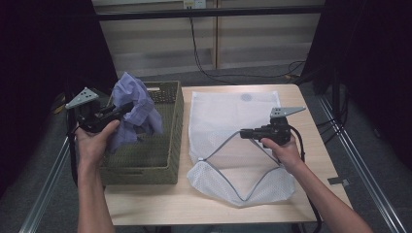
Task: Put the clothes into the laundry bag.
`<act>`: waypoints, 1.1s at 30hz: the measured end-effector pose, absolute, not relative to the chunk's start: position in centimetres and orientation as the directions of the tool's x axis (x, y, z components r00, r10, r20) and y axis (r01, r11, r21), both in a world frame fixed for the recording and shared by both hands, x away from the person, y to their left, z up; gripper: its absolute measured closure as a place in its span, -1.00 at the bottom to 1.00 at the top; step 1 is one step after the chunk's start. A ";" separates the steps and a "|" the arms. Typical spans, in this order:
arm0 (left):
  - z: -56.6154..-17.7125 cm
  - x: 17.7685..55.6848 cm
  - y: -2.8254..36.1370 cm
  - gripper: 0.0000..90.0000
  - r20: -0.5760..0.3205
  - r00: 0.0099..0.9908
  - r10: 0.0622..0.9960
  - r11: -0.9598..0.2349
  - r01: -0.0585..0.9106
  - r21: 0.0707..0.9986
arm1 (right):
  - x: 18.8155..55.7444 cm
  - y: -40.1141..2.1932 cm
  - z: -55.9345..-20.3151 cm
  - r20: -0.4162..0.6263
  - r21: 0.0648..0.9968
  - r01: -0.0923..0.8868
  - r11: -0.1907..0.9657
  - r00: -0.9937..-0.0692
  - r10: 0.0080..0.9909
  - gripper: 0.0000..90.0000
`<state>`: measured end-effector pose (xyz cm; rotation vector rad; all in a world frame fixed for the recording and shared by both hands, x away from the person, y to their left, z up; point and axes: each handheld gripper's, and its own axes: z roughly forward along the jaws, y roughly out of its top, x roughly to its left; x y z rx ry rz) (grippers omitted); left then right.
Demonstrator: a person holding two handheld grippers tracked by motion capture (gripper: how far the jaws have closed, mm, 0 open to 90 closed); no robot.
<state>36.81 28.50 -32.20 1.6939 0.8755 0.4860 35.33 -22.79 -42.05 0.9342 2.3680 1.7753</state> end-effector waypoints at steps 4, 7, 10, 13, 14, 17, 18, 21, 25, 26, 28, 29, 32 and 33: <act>-31.4 36.3 28.4 0.75 -0.096 0.646 0.757 -0.111 0.271 0.956 | 35.3 -22.7 -42.1 0.316 0.884 0.438 0.166 -0.819 0.478 0.97; -30.9 36.0 28.5 0.75 -0.094 0.652 0.752 -0.102 0.256 0.961 | 35.3 -22.7 -42.0 0.313 0.885 0.435 0.166 -0.820 0.479 0.97; -30.6 35.8 28.5 0.75 -0.098 0.655 0.749 -0.088 0.244 0.966 | 35.3 -22.7 -42.0 0.312 0.886 0.433 0.166 -0.822 0.477 0.97; -30.2 35.5 28.4 0.75 -0.099 0.663 0.742 -0.074 0.227 0.971 | 35.3 -22.8 -42.0 0.312 0.885 0.434 0.167 -0.821 0.478 0.97; -30.0 35.3 28.4 0.75 -0.092 0.661 0.744 -0.075 0.220 0.973 | 35.3 -22.8 -42.0 0.311 0.886 0.433 0.167 -0.821 0.478 0.97; -29.5 35.0 28.3 0.75 -0.082 0.668 0.739 -0.068 0.194 0.979 | 35.2 -22.7 -42.0 0.310 0.886 0.432 0.170 -0.823 0.475 0.97; -29.3 34.9 28.3 0.75 -0.075 0.670 0.739 -0.068 0.185 0.980 | 35.2 -22.7 -42.0 0.310 0.886 0.432 0.171 -0.824 0.475 0.97; -29.0 34.6 28.4 0.75 -0.086 0.674 0.734 -0.041 0.171 0.984 | 35.2 -22.6 -41.9 0.310 0.886 0.432 0.171 -0.824 0.475 0.97; -28.4 34.0 28.3 0.75 -0.078 0.671 0.738 -0.031 0.149 0.988 | 35.2 -22.7 -42.0 0.311 0.885 0.433 0.170 -0.822 0.476 0.97; -28.2 33.9 28.3 0.75 -0.079 0.675 0.734 -0.024 0.142 0.990 | 35.2 -22.7 -42.0 0.311 0.885 0.433 0.169 -0.822 0.476 0.97; -27.9 33.6 28.2 0.75 -0.072 0.676 0.734 -0.025 0.132 0.991 | 35.2 -22.7 -42.0 0.310 0.886 0.432 0.170 -0.823 0.476 0.97; -27.7 33.5 28.2 0.75 -0.064 0.681 0.730 -0.025 0.121 0.992 | 35.2 -22.6 -41.9 0.310 0.885 0.432 0.171 -0.823 0.476 0.97; -27.2 33.0 28.0 0.75 -0.056 0.682 0.729 -0.024 0.108 0.994 | 35.2 -22.6 -41.9 0.310 0.885 0.433 0.171 -0.823 0.476 0.97; -27.1 32.9 27.9 0.75 -0.052 0.684 0.728 -0.022 0.099 0.995 | 35.2 -22.6 -41.9 0.311 0.885 0.433 0.171 -0.823 0.475 0.97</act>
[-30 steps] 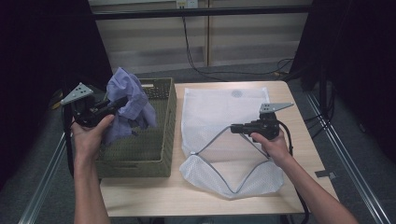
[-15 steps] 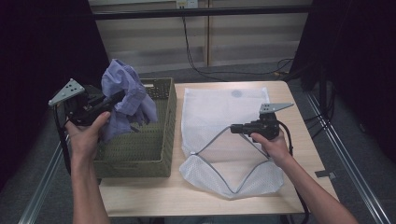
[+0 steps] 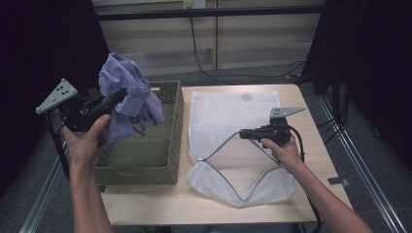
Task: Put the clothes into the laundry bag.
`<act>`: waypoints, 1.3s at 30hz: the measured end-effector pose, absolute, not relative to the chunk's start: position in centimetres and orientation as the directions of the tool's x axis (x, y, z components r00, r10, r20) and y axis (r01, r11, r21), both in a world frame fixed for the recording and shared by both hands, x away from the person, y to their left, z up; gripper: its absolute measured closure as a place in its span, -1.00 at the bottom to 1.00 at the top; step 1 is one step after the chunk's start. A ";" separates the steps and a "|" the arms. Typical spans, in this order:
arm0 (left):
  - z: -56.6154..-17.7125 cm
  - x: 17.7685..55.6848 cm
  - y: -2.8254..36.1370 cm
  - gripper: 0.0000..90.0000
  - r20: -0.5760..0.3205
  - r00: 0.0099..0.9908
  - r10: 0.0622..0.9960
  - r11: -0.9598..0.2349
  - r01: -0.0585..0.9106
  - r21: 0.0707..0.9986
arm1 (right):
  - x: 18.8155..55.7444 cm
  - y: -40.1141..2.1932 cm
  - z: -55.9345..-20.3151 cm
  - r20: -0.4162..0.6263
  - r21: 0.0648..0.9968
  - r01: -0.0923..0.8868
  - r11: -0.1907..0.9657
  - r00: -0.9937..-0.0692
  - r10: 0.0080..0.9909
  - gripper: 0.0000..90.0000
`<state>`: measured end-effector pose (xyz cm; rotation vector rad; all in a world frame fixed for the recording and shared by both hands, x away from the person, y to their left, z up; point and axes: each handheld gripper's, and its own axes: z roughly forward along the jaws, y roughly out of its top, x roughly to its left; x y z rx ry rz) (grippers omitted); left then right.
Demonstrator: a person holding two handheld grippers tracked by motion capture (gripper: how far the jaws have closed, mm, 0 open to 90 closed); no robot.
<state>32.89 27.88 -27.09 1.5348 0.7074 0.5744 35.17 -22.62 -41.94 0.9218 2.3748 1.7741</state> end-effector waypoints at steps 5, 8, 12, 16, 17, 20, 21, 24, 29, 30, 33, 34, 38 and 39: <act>-26.8 32.6 27.3 0.75 -0.038 0.690 0.723 -0.027 0.084 0.996 | 35.2 -22.6 -41.9 0.309 0.886 0.432 0.171 -0.824 0.476 0.97; -26.5 32.4 26.8 0.75 -0.036 0.700 0.713 -0.027 0.079 0.997 | 35.2 -22.6 -41.9 0.306 0.886 0.429 0.175 -0.825 0.474 0.97; -26.0 31.9 26.3 0.75 -0.029 0.718 0.696 -0.014 0.053 0.998 | 35.2 -22.6 -42.0 0.306 0.886 0.429 0.175 -0.825 0.474 0.97; -25.2 31.2 25.8 0.75 -0.002 0.728 0.686 -0.025 0.025 0.999 | 35.1 -22.6 -41.9 0.308 0.886 0.431 0.173 -0.825 0.474 0.97; -25.1 31.0 25.6 0.75 -0.005 0.729 0.685 -0.018 0.025 1.000 | 35.1 -22.6 -42.0 0.308 0.886 0.430 0.174 -0.825 0.473 0.97; -24.7 30.7 25.2 0.75 0.017 0.740 0.672 -0.032 0.007 0.999 | 35.2 -22.5 -42.1 0.310 0.884 0.433 0.175 -0.825 0.473 0.97; -24.6 30.5 25.0 0.75 0.014 0.745 0.667 -0.025 0.003 1.000 | 35.2 -22.5 -42.1 0.312 0.884 0.434 0.174 -0.824 0.473 0.97; -24.3 30.2 24.5 0.75 0.015 0.761 0.649 -0.017 -0.005 1.000 | 35.2 -22.5 -42.1 0.312 0.884 0.434 0.174 -0.824 0.472 0.97; -23.9 29.7 23.9 0.75 0.004 0.795 0.606 0.014 -0.016 1.000 | 35.2 -22.5 -42.1 0.313 0.883 0.436 0.174 -0.823 0.473 0.97; -23.9 29.7 23.8 0.75 -0.002 0.805 0.594 0.026 -0.017 1.000 | 35.2 -22.5 -42.1 0.313 0.883 0.436 0.174 -0.823 0.473 0.97; -23.6 29.4 23.2 0.75 0.011 0.809 0.587 0.013 -0.024 1.000 | 35.2 -22.6 -42.0 0.310 0.885 0.432 0.175 -0.826 0.470 0.97; -23.5 29.3 23.1 0.75 0.025 0.812 0.584 -0.002 -0.029 1.000 | 35.2 -22.6 -42.0 0.310 0.885 0.432 0.175 -0.826 0.470 0.97; -23.2 28.9 22.4 0.75 0.040 0.822 0.568 -0.010 -0.042 0.999 | 35.2 -22.6 -42.0 0.310 0.885 0.432 0.174 -0.825 0.472 0.97; -23.2 28.8 22.2 0.75 0.031 0.826 0.562 -0.003 -0.035 0.999 | 35.2 -22.6 -42.0 0.310 0.885 0.432 0.174 -0.825 0.472 0.97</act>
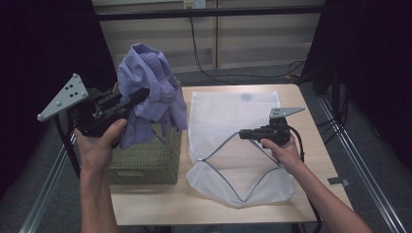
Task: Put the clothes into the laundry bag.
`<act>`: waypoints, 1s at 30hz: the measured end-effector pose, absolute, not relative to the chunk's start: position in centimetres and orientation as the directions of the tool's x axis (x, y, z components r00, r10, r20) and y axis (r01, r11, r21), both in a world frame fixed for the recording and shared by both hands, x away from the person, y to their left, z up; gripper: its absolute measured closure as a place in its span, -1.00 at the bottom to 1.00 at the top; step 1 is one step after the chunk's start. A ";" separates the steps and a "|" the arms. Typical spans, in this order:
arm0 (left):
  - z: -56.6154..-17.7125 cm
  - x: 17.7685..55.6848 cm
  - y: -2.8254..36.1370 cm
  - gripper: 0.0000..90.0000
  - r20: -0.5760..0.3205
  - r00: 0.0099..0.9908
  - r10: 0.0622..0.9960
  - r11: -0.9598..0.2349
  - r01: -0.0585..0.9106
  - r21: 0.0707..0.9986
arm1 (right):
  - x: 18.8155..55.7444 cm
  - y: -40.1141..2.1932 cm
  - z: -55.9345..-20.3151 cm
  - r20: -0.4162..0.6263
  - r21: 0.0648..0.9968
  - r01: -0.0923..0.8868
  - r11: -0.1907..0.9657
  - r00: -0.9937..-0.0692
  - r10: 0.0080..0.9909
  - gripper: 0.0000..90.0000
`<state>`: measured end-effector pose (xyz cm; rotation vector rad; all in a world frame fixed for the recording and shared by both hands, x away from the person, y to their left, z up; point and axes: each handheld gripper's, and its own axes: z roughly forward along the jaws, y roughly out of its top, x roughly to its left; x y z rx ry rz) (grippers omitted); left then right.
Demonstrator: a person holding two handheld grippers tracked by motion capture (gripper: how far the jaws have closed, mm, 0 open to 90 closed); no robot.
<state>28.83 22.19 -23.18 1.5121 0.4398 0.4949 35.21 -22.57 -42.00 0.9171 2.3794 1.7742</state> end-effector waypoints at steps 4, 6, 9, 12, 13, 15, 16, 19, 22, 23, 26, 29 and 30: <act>-23.1 28.6 21.3 0.75 0.035 0.848 0.529 0.001 -0.041 0.999 | 35.2 -22.6 -42.0 0.310 0.886 0.431 0.173 -0.826 0.471 0.97; -23.0 28.5 20.8 0.75 0.043 0.855 0.516 -0.012 -0.043 0.999 | 35.2 -22.5 -42.0 0.311 0.884 0.434 0.176 -0.826 0.471 0.97; -22.9 28.2 20.1 0.75 0.049 0.868 0.495 -0.019 -0.046 0.999 | 35.1 -22.4 -42.0 0.311 0.883 0.433 0.179 -0.827 0.469 0.98; -22.9 28.1 19.3 0.75 0.049 0.878 0.476 -0.026 -0.042 0.999 | 35.2 -22.5 -42.0 0.309 0.885 0.430 0.176 -0.827 0.469 0.97; -23.0 28.1 19.1 0.75 0.048 0.882 0.469 -0.026 -0.040 0.999 | 35.2 -22.5 -42.0 0.309 0.885 0.430 0.176 -0.827 0.469 0.97; -23.1 28.1 18.5 0.74 0.049 0.888 0.457 -0.039 -0.035 0.999 | 35.1 -22.6 -41.9 0.312 0.885 0.432 0.173 -0.826 0.469 0.98; -23.2 28.1 18.2 0.74 0.044 0.889 0.455 -0.037 -0.030 0.999 | 35.1 -22.6 -41.9 0.310 0.886 0.430 0.172 -0.827 0.469 0.98; -23.5 28.3 17.3 0.74 0.050 0.901 0.430 -0.060 -0.027 0.998 | 35.1 -22.6 -41.9 0.310 0.886 0.430 0.172 -0.827 0.469 0.98; -23.9 28.5 16.2 0.74 0.048 0.912 0.406 -0.079 -0.017 0.997 | 35.1 -22.6 -41.9 0.311 0.886 0.431 0.172 -0.827 0.469 0.97; -24.0 28.5 15.8 0.74 0.042 0.913 0.405 -0.080 -0.011 0.997 | 35.1 -22.6 -41.9 0.311 0.886 0.431 0.171 -0.827 0.469 0.98; -24.3 28.5 14.7 0.74 0.050 0.921 0.386 -0.098 -0.013 0.995 | 35.2 -22.6 -41.9 0.313 0.886 0.432 0.170 -0.826 0.468 0.97; -24.4 28.5 13.7 0.74 0.053 0.932 0.359 -0.109 -0.015 0.994 | 35.3 -22.6 -42.0 0.315 0.885 0.433 0.169 -0.826 0.468 0.97; -24.5 28.4 13.4 0.74 0.050 0.936 0.349 -0.111 -0.012 0.994 | 35.3 -22.6 -42.0 0.313 0.885 0.433 0.171 -0.826 0.470 0.98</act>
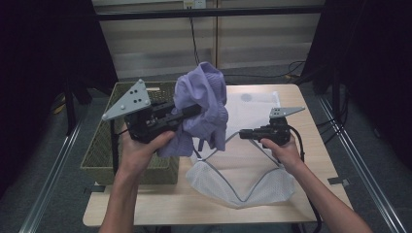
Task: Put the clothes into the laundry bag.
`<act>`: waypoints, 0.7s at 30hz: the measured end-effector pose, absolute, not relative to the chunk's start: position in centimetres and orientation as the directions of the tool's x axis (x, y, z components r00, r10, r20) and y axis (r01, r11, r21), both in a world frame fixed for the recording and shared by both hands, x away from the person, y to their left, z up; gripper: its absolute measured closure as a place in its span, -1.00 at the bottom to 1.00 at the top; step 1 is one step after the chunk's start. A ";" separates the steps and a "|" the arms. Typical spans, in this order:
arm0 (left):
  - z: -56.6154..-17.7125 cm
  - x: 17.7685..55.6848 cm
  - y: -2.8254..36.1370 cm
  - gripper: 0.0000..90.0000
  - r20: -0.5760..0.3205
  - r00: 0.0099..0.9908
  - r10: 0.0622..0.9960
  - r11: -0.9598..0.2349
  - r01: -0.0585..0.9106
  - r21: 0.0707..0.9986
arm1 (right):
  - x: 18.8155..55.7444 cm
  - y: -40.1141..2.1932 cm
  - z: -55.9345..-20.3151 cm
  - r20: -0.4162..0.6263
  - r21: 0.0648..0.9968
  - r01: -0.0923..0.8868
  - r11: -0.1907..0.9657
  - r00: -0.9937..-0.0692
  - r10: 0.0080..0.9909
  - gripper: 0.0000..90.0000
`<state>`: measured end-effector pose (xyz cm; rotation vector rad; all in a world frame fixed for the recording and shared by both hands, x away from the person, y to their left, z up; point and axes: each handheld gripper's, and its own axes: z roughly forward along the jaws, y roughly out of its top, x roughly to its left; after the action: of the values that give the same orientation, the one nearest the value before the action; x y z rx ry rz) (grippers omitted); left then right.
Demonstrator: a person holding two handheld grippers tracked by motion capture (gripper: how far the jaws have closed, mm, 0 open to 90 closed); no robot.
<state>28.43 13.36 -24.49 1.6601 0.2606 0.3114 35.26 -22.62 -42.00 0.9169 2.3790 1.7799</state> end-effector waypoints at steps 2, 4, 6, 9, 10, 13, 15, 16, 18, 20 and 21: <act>-24.8 28.5 12.7 0.74 0.045 0.944 0.327 -0.115 -0.007 0.993 | 35.2 -22.6 -42.0 0.314 0.885 0.433 0.171 -0.826 0.469 0.98; -25.1 28.6 11.9 0.74 0.039 0.947 0.319 -0.131 0.003 0.991 | 35.2 -22.6 -42.0 0.314 0.886 0.432 0.170 -0.827 0.467 0.98; -25.5 28.6 11.2 0.74 0.046 0.949 0.311 -0.163 0.006 0.987 | 35.2 -22.6 -42.0 0.310 0.887 0.429 0.173 -0.829 0.465 0.98; -26.0 28.5 10.4 0.74 0.054 0.953 0.298 -0.194 0.005 0.981 | 35.1 -22.6 -41.9 0.314 0.886 0.432 0.171 -0.827 0.466 0.98; -26.2 28.4 10.2 0.74 0.044 0.955 0.292 -0.194 0.015 0.981 | 35.1 -22.6 -41.9 0.312 0.886 0.431 0.173 -0.828 0.467 0.97; -27.0 28.5 9.6 0.74 0.038 0.958 0.283 -0.215 0.025 0.976 | 35.2 -22.6 -42.0 0.311 0.886 0.431 0.173 -0.827 0.467 0.98; -27.5 28.6 9.3 0.74 0.027 0.961 0.274 -0.220 0.035 0.975 | 35.2 -22.5 -42.0 0.312 0.885 0.431 0.174 -0.828 0.466 0.98; -27.7 28.6 9.3 0.74 0.019 0.963 0.270 -0.215 0.041 0.976 | 35.1 -22.5 -42.0 0.312 0.885 0.432 0.175 -0.828 0.466 0.98; -28.1 28.7 9.1 0.74 0.003 0.965 0.261 -0.217 0.055 0.975 | 35.2 -22.5 -42.0 0.311 0.885 0.432 0.176 -0.828 0.466 0.98; -28.4 28.7 9.0 0.74 0.003 0.965 0.263 -0.224 0.058 0.973 | 35.1 -22.5 -42.0 0.310 0.885 0.431 0.177 -0.828 0.467 0.98; -28.5 28.6 8.9 0.74 -0.002 0.967 0.256 -0.221 0.061 0.973 | 35.1 -22.5 -42.0 0.310 0.885 0.431 0.177 -0.828 0.467 0.98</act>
<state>28.61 8.85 -28.53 1.7906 0.2351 0.1829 35.13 -22.53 -41.96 0.9106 2.3858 1.7760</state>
